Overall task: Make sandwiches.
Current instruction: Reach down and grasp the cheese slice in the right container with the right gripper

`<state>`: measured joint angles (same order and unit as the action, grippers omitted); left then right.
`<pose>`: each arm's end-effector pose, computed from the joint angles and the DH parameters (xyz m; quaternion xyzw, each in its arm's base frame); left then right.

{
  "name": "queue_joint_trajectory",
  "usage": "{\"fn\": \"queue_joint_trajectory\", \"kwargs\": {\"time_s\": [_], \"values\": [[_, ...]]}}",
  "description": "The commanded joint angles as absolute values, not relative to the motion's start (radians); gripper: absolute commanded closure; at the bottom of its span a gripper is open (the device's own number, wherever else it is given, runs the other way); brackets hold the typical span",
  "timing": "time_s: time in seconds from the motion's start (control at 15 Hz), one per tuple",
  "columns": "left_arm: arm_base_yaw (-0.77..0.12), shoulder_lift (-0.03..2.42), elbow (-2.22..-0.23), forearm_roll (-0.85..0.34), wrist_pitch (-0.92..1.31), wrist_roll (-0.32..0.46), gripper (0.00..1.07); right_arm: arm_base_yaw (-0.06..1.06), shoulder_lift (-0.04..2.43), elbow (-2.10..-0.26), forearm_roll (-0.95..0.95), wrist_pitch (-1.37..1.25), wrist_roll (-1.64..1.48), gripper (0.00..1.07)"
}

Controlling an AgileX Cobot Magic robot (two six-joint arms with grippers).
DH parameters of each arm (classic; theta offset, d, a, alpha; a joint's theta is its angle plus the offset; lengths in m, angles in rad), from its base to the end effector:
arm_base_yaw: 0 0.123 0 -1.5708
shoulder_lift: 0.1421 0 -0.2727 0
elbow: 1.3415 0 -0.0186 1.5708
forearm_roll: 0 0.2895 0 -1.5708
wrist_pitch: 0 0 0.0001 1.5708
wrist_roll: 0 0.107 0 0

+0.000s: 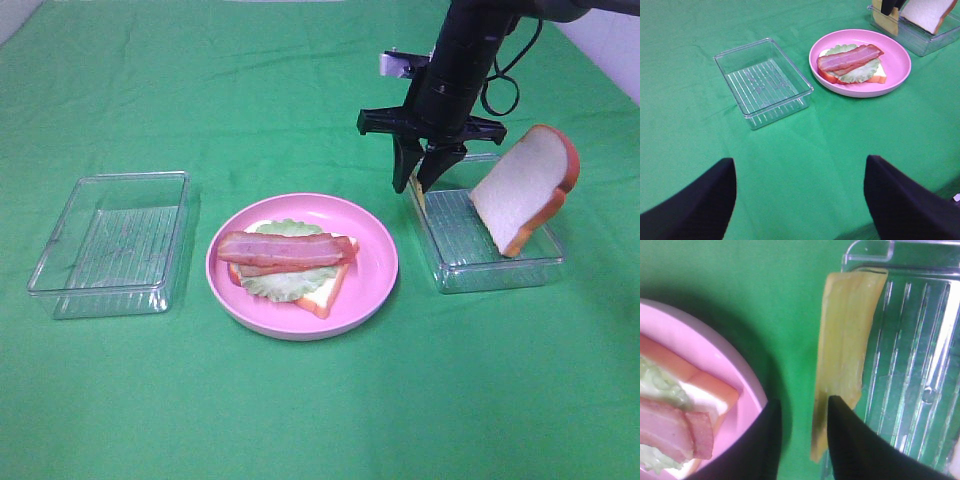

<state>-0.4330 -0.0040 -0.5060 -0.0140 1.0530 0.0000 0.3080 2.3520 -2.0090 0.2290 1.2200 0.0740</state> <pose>0.0492 -0.0242 0.2915 0.1826 0.8287 -0.1205 0.5152 0.4819 0.1773 0.1282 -0.0819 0.9895 0.1160 0.0256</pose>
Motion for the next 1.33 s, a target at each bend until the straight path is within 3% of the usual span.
{"fn": "queue_joint_trajectory", "kwargs": {"time_s": [0.07,0.33,0.73,0.8,0.87,0.93,1.0,1.33], "values": [[-0.437,-0.028,-0.499,-0.019,1.047,0.0,0.38,0.309,2.356,-2.017,0.221,1.24,0.077,0.9],[-0.437,-0.028,-0.499,-0.019,1.047,0.0,0.38,0.309,2.355,-2.063,0.22,1.272,0.077,1.07],[-0.437,-0.028,-0.499,-0.019,1.047,0.0,0.38,0.309,2.355,-2.091,0.196,1.289,0.093,1.07],[-0.437,-0.028,-0.499,-0.019,1.047,0.0,0.38,0.309,2.355,-2.091,0.176,1.289,0.112,1.03],[-0.437,-0.028,-0.499,-0.019,1.047,0.0,0.38,0.309,2.355,-2.091,0.159,1.289,0.122,0.92],[-0.437,-0.028,-0.499,-0.019,1.047,0.0,0.38,0.309,2.355,-2.091,0.159,1.287,0.122,0.78],[-0.437,-0.028,-0.499,-0.019,1.047,0.0,0.38,0.309,2.355,-2.091,0.172,1.284,0.116,0.57],[-0.437,-0.028,-0.499,-0.019,1.047,0.0,0.38,0.309,2.372,-2.089,0.173,1.271,0.118,0.57]]}}
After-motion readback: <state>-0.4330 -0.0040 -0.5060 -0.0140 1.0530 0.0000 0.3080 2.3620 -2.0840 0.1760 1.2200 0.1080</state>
